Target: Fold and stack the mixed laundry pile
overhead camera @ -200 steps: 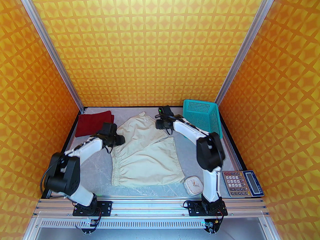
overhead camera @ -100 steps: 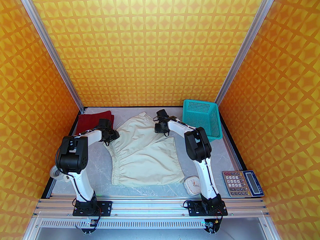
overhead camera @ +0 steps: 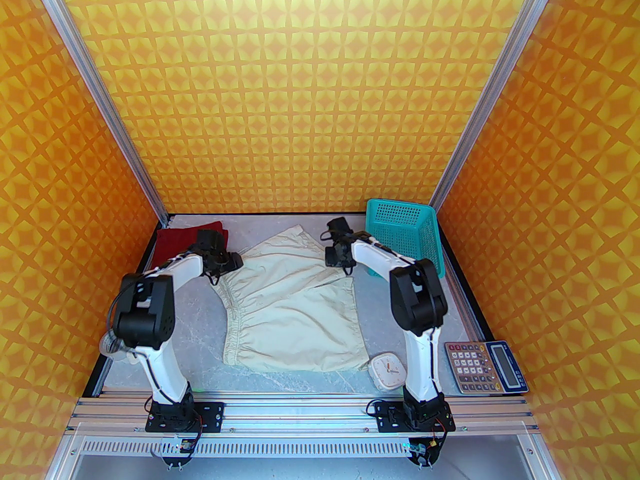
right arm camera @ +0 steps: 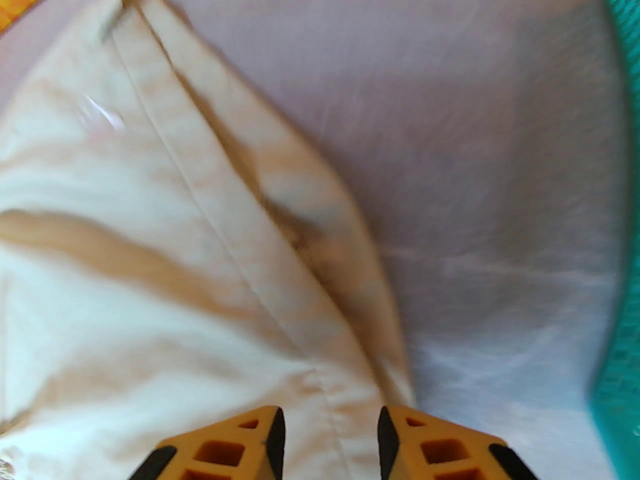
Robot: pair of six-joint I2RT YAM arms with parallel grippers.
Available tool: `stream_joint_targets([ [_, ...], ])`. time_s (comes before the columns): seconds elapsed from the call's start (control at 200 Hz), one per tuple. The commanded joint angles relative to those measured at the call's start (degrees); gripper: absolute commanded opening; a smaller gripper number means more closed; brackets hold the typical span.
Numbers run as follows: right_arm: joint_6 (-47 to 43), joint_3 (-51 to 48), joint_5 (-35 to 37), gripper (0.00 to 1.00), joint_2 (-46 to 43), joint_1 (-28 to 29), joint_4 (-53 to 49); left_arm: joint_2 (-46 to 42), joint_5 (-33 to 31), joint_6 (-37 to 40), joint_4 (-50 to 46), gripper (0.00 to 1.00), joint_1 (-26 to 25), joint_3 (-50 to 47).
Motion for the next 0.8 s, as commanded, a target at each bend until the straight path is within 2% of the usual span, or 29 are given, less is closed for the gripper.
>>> stream_joint_targets([
  [0.0,-1.06,1.64,2.57,0.36,0.06,-2.9,-2.24,-7.13,1.03,3.47,-4.0,0.53,-2.24,0.09],
  [0.155,-0.93,-0.88,4.75,0.34,0.07,-7.58,-2.71,-15.86,1.03,2.78,-5.71,0.55,-4.87,-6.46],
  [0.29,-0.53,-5.28,5.99,0.34,-4.15,-11.91,-2.09,-25.06,1.03,1.26,-7.14,0.57,-6.84,-14.58],
  [0.38,-0.81,-7.33,4.87,0.34,-7.61,-12.85,-1.63,-30.68,1.03,-0.36,-9.44,0.58,-7.22,-19.86],
  [0.43,-0.64,-7.87,0.02,0.34,-9.35,-12.83,-1.73,-33.66,0.88,-1.39,-10.84,0.58,-7.23,-22.53],
  [0.48,0.26,-9.21,-4.19,0.34,-11.43,-12.15,-1.82,-36.47,0.78,-2.21,-12.29,0.58,-7.31,-25.54],
  [0.57,1.26,-14.94,-3.89,0.37,-17.49,-8.57,-1.04,-40.53,0.51,-3.27,-14.82,0.59,-7.78,-29.83],
  [0.66,3.62,-23.04,-7.21,0.37,-23.15,-4.64,2.78,-43.79,0.42,-3.65,-15.1,0.61,-7.94,-32.64],
  [0.745,4.61,-27.04,-10.38,0.37,-24.45,-1.11,6.77,-42.55,0.34,-2.99,-12.66,0.62,-7.94,-32.58],
  [0.795,4.53,-27.11,-10.84,0.37,-23.56,0.84,8.56,-38.1,0.33,-1.88,-10.98,0.61,-7.99,-30.29],
])
